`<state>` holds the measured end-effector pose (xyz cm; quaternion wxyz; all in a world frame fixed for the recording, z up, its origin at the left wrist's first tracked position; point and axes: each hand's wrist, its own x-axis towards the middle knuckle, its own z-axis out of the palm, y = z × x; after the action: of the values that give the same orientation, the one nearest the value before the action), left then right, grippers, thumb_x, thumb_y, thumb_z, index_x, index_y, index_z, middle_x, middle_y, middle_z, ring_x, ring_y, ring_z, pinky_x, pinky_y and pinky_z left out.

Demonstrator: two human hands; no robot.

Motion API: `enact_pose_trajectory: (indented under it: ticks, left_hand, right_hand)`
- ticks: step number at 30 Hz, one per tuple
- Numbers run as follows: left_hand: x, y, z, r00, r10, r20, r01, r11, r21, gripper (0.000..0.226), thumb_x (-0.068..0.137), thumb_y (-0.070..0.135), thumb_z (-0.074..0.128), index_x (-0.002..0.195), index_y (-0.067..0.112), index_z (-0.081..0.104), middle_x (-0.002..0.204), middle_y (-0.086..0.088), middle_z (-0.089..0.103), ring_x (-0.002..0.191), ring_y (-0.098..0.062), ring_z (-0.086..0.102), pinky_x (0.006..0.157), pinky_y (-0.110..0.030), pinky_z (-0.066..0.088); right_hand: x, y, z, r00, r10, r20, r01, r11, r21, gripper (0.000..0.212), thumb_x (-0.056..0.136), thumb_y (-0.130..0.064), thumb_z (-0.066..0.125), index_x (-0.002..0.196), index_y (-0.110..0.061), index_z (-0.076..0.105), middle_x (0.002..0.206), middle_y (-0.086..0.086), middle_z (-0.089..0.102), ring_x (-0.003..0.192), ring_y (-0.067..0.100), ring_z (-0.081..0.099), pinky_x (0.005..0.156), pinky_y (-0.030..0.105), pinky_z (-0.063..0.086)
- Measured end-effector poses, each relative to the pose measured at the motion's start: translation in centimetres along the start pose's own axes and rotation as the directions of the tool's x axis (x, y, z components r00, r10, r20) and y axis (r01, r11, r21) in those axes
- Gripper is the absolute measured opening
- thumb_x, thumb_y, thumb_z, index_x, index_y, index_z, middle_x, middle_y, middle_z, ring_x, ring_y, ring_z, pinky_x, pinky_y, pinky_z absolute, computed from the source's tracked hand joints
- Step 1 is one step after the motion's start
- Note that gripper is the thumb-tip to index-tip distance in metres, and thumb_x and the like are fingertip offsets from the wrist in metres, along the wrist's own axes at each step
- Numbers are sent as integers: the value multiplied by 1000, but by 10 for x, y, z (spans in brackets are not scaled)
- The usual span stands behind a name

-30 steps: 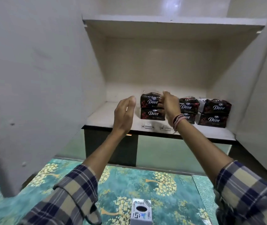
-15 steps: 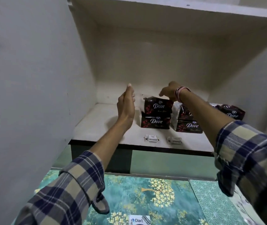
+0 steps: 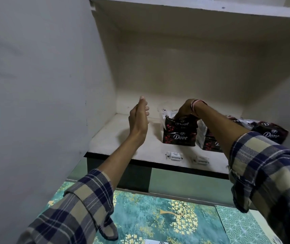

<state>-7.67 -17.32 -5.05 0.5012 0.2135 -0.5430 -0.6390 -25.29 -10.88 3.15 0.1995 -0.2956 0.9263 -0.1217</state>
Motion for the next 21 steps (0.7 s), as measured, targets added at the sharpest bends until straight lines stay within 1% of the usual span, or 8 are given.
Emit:
enact_pose_trajectory:
  ticks: [4,6,8,10,11,15,17,21]
  left_hand:
    - [-7,3,0,1000,-7,-22,8,1000,26,45,98,62,44,99,23,66,117,-12,70,110,-28,65,93,-49,55]
    - [-11,3,0,1000,-12,-27,13,1000,22,47,98,62,44,104,23,68,116,-10,70,111,-27,65,93,-49,54]
    - [-15,4,0,999,-18,-29,18,1000,14,51,99,61,44,113,19,68,115,-9,71,110,-26,66,94,-49,53]
    - [-17,4,0,999,-25,-32,25,1000,3,55,100,60,43,120,15,68,114,-8,71,109,-25,66,95,-48,53]
    - [-18,5,-1,999,-26,-33,26,1000,-2,55,100,59,43,122,15,68,115,-8,71,109,-24,67,94,-48,53]
    - [-22,11,-5,999,-13,-39,11,999,-43,54,102,57,42,119,14,68,115,-11,72,112,-28,67,93,-49,54]
    - [-30,13,-9,999,2,-39,-5,997,-74,52,102,57,41,117,15,68,115,-12,72,113,-29,68,94,-50,54]
    - [-60,7,-22,997,50,-60,-59,988,-144,53,102,55,41,118,14,70,112,-9,74,106,-26,71,89,-46,56]
  right_hand:
    - [-7,-5,-3,1000,2,5,-2,1000,11,33,86,-27,81,102,-1,68,112,20,72,106,37,70,96,48,55]
    - [-7,-4,-4,999,16,40,-19,997,68,23,90,-23,76,92,-1,68,85,15,75,79,29,71,79,41,56]
    - [-6,1,-3,999,26,43,-35,977,210,16,88,-13,77,82,-1,68,59,13,73,64,27,70,86,43,58]
    - [-10,8,-2,1000,-2,-22,9,933,360,16,81,-7,82,80,1,68,57,15,72,76,31,71,95,46,57]
    - [-13,11,-1,997,-26,-66,52,899,435,20,76,-6,85,83,2,69,64,17,73,80,33,72,91,48,59]
    - [-31,25,6,948,-128,-293,301,667,682,62,56,-7,93,110,4,66,93,18,74,72,31,73,54,36,60]
    - [-48,37,16,922,-176,-344,382,552,741,70,52,-7,94,115,2,65,99,19,76,75,31,75,54,34,60]
    - [-90,71,60,863,-310,-398,466,191,864,47,64,3,87,108,10,70,99,23,77,83,37,76,73,43,63]
